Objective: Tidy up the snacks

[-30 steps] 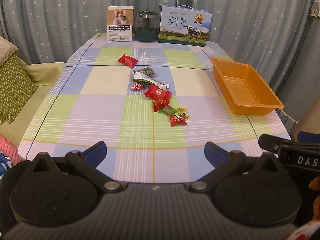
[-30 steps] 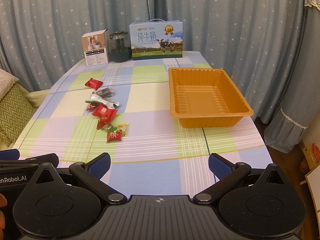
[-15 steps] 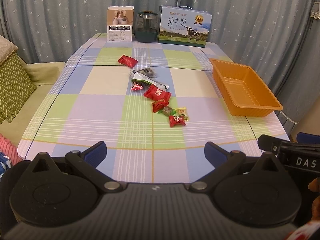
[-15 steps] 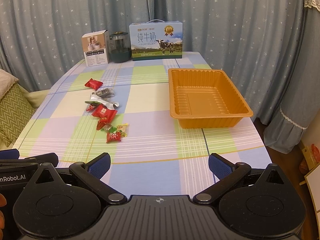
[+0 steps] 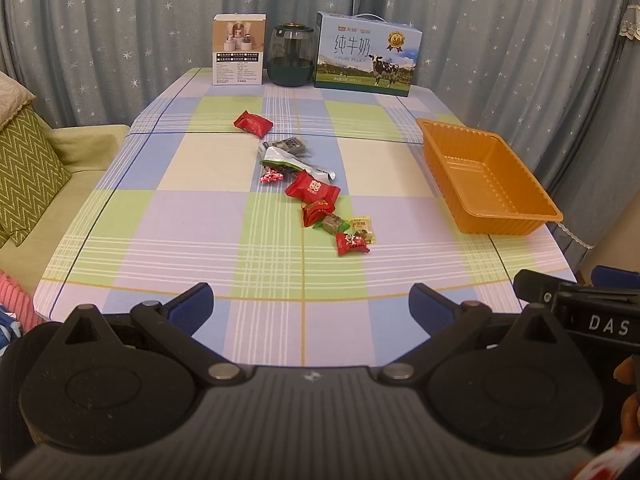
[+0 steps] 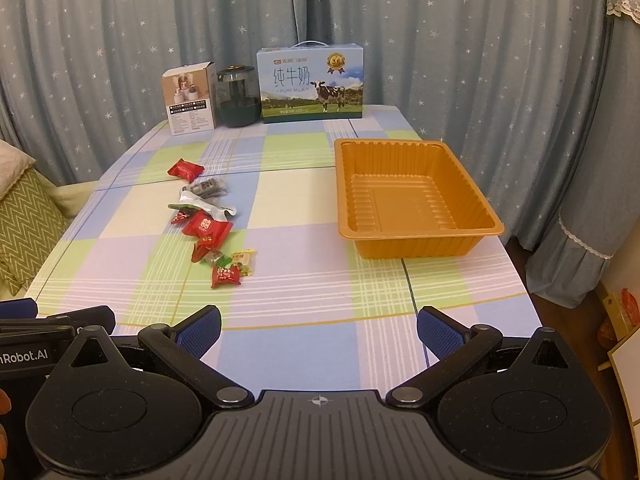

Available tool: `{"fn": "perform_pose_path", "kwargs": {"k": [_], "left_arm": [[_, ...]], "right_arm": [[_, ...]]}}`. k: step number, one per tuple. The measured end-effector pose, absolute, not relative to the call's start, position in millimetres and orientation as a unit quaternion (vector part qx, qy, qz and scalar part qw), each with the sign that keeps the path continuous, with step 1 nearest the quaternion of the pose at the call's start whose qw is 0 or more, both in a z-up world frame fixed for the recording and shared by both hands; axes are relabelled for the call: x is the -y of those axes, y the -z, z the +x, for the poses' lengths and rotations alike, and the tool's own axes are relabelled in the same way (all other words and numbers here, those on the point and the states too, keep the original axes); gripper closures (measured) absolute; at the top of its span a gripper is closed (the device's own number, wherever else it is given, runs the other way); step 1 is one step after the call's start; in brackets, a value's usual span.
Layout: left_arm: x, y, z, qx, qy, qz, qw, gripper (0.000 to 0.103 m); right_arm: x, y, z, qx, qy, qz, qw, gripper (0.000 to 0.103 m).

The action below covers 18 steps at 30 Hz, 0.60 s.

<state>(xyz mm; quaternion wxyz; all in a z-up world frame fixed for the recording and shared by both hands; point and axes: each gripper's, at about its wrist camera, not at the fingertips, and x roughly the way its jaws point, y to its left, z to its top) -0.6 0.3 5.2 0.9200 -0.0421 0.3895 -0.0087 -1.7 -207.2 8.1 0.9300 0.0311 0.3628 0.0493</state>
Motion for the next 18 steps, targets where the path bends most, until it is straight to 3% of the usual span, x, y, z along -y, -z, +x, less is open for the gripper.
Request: {"fn": "perform_pose_path", "kwargs": {"k": [18], "left_arm": [[1.2,-6.8,0.0,-0.389,0.009,-0.042,0.920,0.000]], "right_arm": [[209.0,-10.2,-1.2,-0.362,-0.047,0.031,0.931,0.000]]}}
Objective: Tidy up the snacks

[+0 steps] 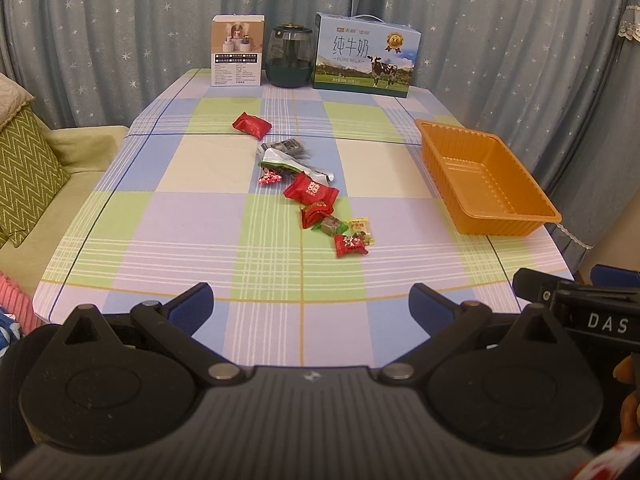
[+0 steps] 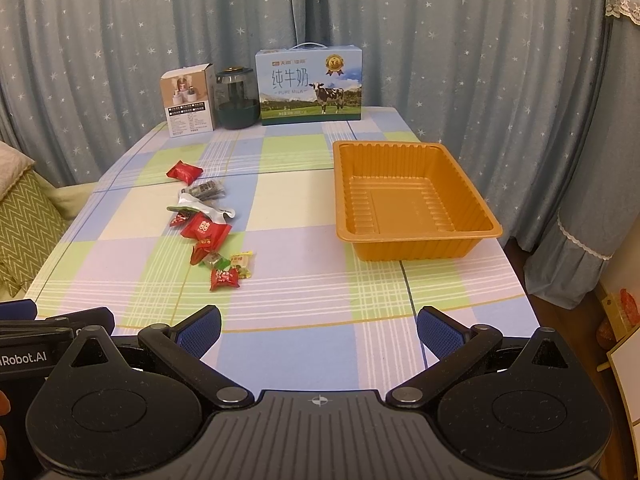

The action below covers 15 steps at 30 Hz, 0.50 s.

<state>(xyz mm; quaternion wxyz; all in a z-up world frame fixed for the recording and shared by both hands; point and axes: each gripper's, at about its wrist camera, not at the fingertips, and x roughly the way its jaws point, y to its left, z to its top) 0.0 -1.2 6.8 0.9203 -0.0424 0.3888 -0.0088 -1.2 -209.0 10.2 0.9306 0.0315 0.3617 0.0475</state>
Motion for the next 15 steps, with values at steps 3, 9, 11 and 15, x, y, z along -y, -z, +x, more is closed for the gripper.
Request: {"fn": "perform_pose_path", "kwargs": {"k": [3,9,11,15], "left_arm": [[1.6,-7.0,0.2,-0.389,0.009,-0.043,0.920,0.000],[3.6,-9.5,0.9,-0.389,0.010,-0.045,0.920,0.000],[2.9,-8.9,0.6,-0.389,0.010,-0.044,0.920,0.000],[2.9,-9.0,0.6,-0.389,0.011,-0.045,0.920,0.000]], "right_arm": [[208.1,-9.6,-1.5,-0.361,-0.047,0.031,0.931,0.000],[208.6,-10.5,-1.0,-0.362,-0.047,0.031,0.931,0.000],[208.4,-10.4,-1.1,-0.361,-0.047,0.031,0.931,0.000],[208.1,-10.3,-1.3,-0.361,-0.047,0.031,0.931,0.000]]}}
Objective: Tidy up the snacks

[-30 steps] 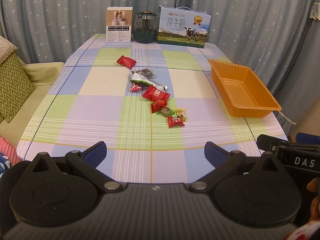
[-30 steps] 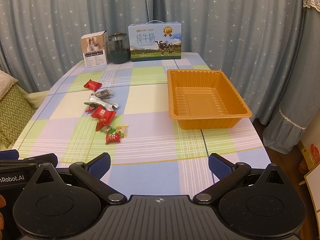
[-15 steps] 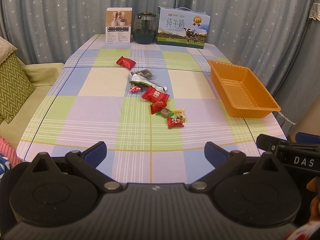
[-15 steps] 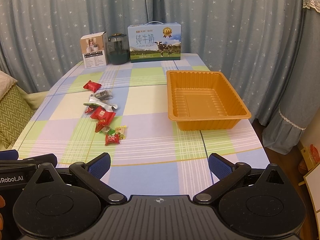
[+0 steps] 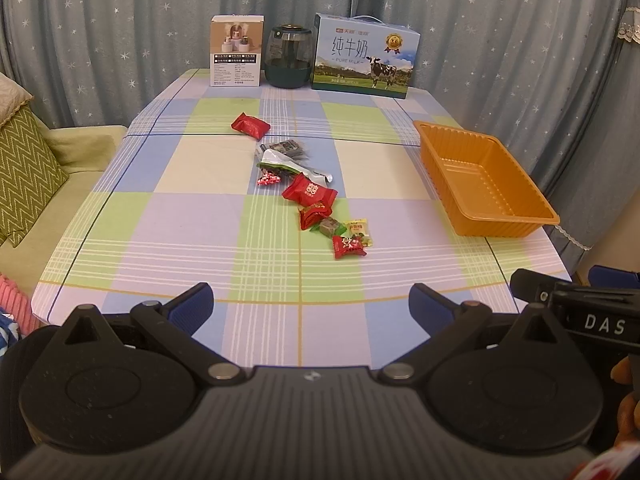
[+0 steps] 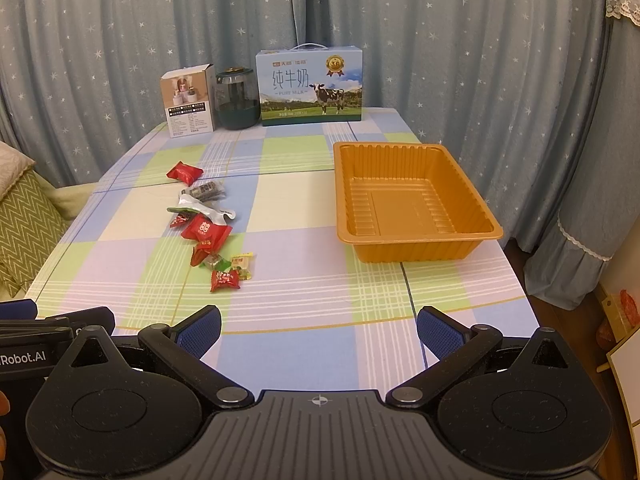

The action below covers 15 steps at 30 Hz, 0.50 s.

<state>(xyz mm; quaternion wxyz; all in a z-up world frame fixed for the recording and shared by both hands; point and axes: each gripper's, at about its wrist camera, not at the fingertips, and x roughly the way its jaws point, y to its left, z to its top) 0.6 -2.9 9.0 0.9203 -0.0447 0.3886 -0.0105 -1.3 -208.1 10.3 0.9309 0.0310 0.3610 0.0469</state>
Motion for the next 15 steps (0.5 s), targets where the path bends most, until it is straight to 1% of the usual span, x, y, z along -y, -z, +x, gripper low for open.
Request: {"fn": "perform_pose_path", "kwargs": {"k": [9,15], "left_arm": [[3.6,-10.4,1.5,-0.389,0.011,-0.047,0.920,0.000],[0.8,-9.7,6.6,-0.389,0.011,-0.051,0.920,0.000]], "right_arm": [[208.9,-11.6,-0.4,-0.360,-0.047,0.031,0.931,0.000],[210.2,-16.1,2.7,-0.345,-0.048,0.039,0.937,0.000]]}}
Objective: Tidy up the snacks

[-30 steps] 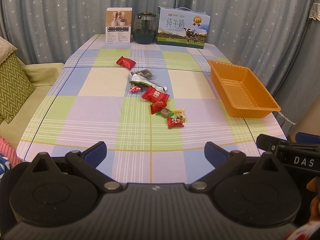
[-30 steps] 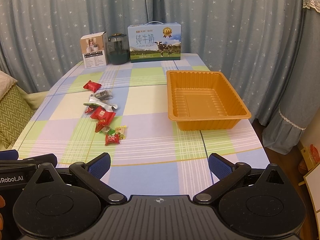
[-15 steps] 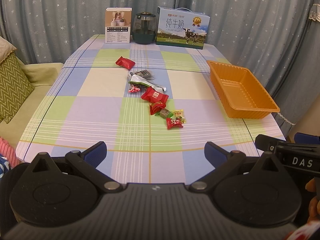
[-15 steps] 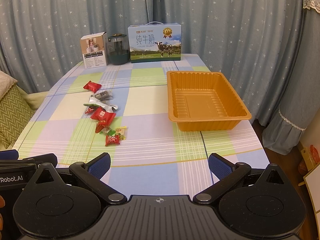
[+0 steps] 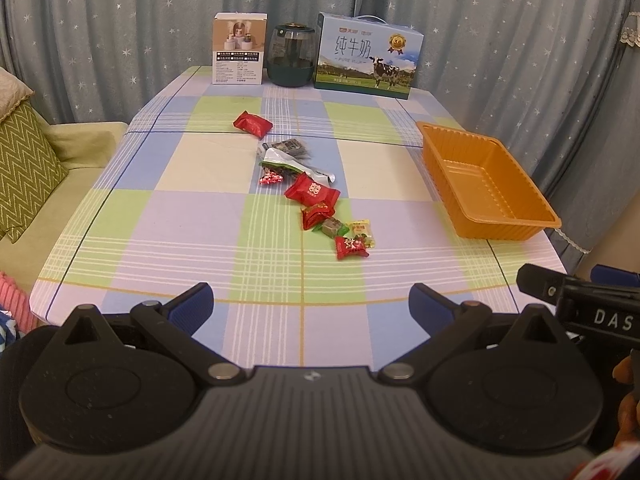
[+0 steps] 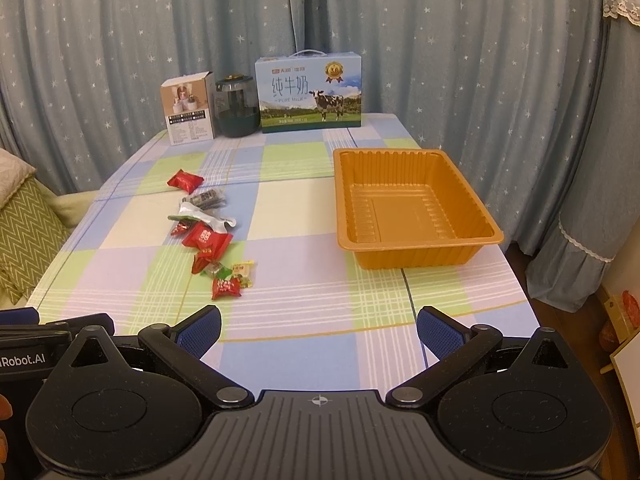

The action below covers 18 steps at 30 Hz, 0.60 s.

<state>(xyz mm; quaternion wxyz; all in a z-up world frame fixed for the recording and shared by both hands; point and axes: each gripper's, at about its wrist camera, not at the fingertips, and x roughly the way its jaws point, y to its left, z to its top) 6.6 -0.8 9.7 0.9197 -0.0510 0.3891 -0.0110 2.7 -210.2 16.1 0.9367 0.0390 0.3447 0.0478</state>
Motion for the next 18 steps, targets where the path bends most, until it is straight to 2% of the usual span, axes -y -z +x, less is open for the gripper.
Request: {"fn": "perform_pose_path", "kwargs": {"k": [7,14,18], "left_arm": [[-20,4,25,-0.388,0.009,-0.064,0.919,0.000],[-27,27,62,-0.394,0.033,-0.038,0.918,0.000],[-25,44,87,-0.395,0.062,-0.009,0.916,0.006]], "right_arm": [[205,-8,11,-0.319,-0.063,0.051,0.944,0.000],[200,18,39,-0.326,-0.072,0.056,0.941,0.000],[201,34,59,-0.333,-0.074,0.058,0.938,0.000]]}}
